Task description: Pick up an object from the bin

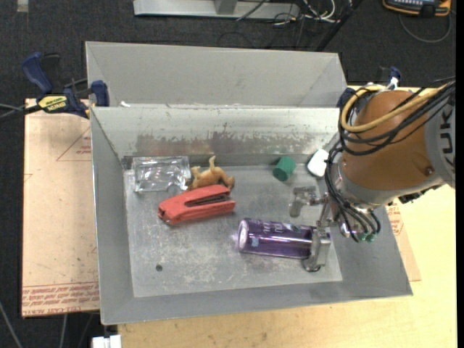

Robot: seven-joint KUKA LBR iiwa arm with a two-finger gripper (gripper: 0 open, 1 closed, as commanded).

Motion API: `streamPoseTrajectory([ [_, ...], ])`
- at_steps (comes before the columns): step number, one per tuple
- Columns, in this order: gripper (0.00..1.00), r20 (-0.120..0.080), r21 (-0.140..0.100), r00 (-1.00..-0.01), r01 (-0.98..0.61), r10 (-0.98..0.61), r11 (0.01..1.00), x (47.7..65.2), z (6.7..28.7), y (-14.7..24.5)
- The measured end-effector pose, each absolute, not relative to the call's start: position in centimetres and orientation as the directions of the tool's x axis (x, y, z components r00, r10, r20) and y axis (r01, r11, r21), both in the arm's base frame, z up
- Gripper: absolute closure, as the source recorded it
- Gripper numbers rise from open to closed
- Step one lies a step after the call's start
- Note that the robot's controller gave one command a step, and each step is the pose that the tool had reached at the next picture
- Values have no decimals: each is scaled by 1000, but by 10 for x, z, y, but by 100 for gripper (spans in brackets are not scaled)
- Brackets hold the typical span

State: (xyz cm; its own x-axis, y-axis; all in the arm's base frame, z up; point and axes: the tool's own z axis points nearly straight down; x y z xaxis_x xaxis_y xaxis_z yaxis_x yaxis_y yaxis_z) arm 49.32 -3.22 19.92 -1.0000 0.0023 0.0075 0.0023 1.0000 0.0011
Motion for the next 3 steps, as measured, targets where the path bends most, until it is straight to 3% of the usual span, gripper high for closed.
streamPoseTrajectory([
  [1, 0, 0, 0, -1000, 1, 1, 1000, 495, 204, -32],
  [2, 0, -5, 0, -998, -66, -66, 998, 507, 172, -33],
  [3, 0, -3, 1, -998, -69, -69, 998, 519, 122, -27],
])
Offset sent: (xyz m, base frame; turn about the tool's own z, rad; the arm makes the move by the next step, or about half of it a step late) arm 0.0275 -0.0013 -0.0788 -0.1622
